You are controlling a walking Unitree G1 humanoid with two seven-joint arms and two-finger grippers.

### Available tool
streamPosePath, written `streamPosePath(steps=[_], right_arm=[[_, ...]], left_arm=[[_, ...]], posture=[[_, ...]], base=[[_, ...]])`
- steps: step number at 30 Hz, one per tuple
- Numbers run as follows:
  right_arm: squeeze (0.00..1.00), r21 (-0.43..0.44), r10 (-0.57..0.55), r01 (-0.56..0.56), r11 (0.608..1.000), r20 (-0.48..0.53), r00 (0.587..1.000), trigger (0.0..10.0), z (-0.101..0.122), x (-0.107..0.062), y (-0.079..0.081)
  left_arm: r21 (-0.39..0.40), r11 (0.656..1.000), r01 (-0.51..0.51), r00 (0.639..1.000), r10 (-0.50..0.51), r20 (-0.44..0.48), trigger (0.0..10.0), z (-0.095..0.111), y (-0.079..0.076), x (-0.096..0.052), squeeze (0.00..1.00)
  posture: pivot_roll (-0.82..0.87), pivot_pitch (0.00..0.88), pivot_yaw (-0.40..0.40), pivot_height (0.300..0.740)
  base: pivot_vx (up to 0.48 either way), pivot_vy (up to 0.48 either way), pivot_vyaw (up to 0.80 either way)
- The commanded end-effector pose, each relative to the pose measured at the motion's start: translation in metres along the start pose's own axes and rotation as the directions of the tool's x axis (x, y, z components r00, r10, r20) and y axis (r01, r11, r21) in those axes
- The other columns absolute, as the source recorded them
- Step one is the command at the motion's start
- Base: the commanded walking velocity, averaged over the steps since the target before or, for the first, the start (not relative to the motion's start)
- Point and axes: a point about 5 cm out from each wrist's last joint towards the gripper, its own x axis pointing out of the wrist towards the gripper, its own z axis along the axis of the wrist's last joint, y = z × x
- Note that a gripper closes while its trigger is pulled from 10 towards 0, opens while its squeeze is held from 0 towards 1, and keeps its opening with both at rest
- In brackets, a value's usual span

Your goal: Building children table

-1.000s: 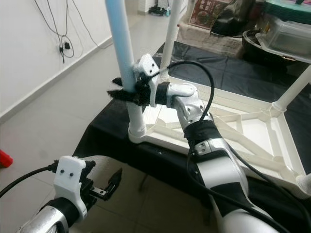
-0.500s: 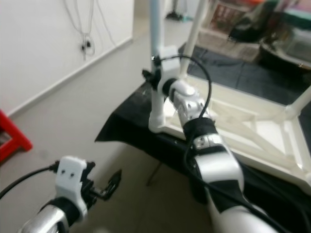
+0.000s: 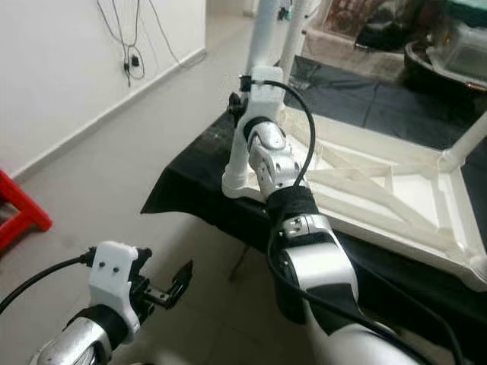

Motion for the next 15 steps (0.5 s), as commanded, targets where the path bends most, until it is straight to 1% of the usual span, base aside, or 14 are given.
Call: streamPosePath(steps=[1, 3, 4, 5, 6, 8, 9, 10, 11, 12, 13, 14, 15], right_arm=[[0.00, -0.002, -0.160, 0.162, 0.987, -0.156, 0.975, 10.0, -0.045, -0.009, -0.014], [0.00, -0.002, -0.160, 0.162, 0.987, -0.156, 0.975, 10.0, -0.045, -0.009, -0.014], [0.00, -0.004, -0.189, 0.191, 0.982, -0.153, 0.970, 10.0, -0.045, -0.011, -0.013], [0.00, -0.004, -0.189, 0.191, 0.982, -0.153, 0.970, 10.0, -0.045, -0.011, -0.013], [0.00, -0.003, -0.225, 0.227, 0.974, -0.148, 0.963, 10.0, -0.045, -0.013, -0.011], [0.00, -0.003, -0.225, 0.227, 0.974, -0.148, 0.963, 10.0, -0.045, -0.013, -0.011], [0.00, 0.003, -0.292, 0.295, 0.956, -0.126, 0.948, 10.0, -0.043, -0.017, -0.008], [0.00, 0.003, -0.292, 0.295, 0.956, -0.126, 0.948, 10.0, -0.043, -0.017, -0.008], [0.00, 0.019, -0.364, 0.369, 0.929, -0.116, 0.924, 10.0, -0.041, -0.020, -0.004], [0.00, 0.019, -0.364, 0.369, 0.929, -0.116, 0.924, 10.0, -0.041, -0.020, -0.004], [0.00, 0.036, -0.426, 0.433, 0.901, -0.116, 0.897, 10.0, -0.039, -0.023, 0.000], [0.00, 0.036, -0.426, 0.433, 0.901, -0.116, 0.897, 10.0, -0.039, -0.023, 0.000], [0.00, 0.063, -0.505, 0.518, 0.853, -0.146, 0.850, 10.0, -0.037, -0.025, 0.011]], left_arm=[[-0.002, 1.000, -0.001, 1.000, 0.001, -0.008, 10.0, -0.002, 0.000, 0.000, 0.00], [-0.002, 1.000, -0.001, 1.000, 0.001, -0.008, 10.0, -0.002, 0.000, 0.000, 0.00], [-0.002, 1.000, -0.002, 1.000, 0.002, -0.009, 10.0, -0.002, 0.001, 0.000, 0.00], [-0.002, 1.000, -0.002, 1.000, 0.002, -0.009, 10.0, -0.002, 0.001, 0.000, 0.00], [-0.002, 1.000, -0.002, 1.000, 0.002, -0.009, 10.0, -0.002, 0.001, 0.000, 0.00], [-0.002, 1.000, -0.002, 1.000, 0.002, -0.009, 10.0, -0.002, 0.001, 0.000, 0.00], [-0.004, 1.000, -0.001, 1.000, 0.001, -0.007, 10.0, -0.002, 0.001, 0.001, 0.00], [-0.004, 1.000, -0.001, 1.000, 0.001, -0.007, 10.0, -0.002, 0.001, 0.001, 0.00], [-0.004, 1.000, 0.000, 1.000, 0.000, -0.006, 10.0, -0.002, 0.000, 0.001, 0.00], [-0.004, 1.000, 0.000, 1.000, 0.000, -0.006, 10.0, -0.002, 0.000, 0.001, 0.00], [-0.003, 1.000, 0.000, 1.000, 0.000, -0.004, 10.0, -0.002, 0.000, 0.002, 0.00], [-0.003, 1.000, 0.000, 1.000, 0.000, -0.004, 10.0, -0.002, 0.000, 0.002, 0.00], [-0.001, 1.000, 0.000, 1.000, 0.000, -0.004, 10.0, -0.003, 0.000, 0.002, 0.00]], posture=[[0.07, 0.159, -0.087, 0.740], [0.07, 0.159, -0.087, 0.740], [0.07, 0.159, -0.087, 0.740], [0.07, 0.159, -0.087, 0.740], [0.07, 0.159, -0.088, 0.740], [0.07, 0.159, -0.088, 0.740], [0.07, 0.156, -0.088, 0.740], [0.07, 0.156, -0.088, 0.740], [0.07, 0.156, -0.088, 0.740], [0.07, 0.156, -0.088, 0.740], [0.07, 0.154, -0.086, 0.740], [0.07, 0.154, -0.086, 0.740], [0.08, 0.144, -0.088, 0.740]], base=[[0.000, 0.000, 0.00], [0.000, 0.000, 0.00], [0.000, 0.000, 0.00], [0.000, 0.000, 0.00], [0.000, 0.000, 0.00], [0.000, 0.000, 0.00], [0.000, 0.000, 0.00], [0.000, 0.000, 0.00], [0.000, 0.000, 0.00], [0.000, 0.000, 0.00], [0.000, 0.000, 0.00], [0.000, 0.000, 0.00], [0.000, 0.000, 0.00]])
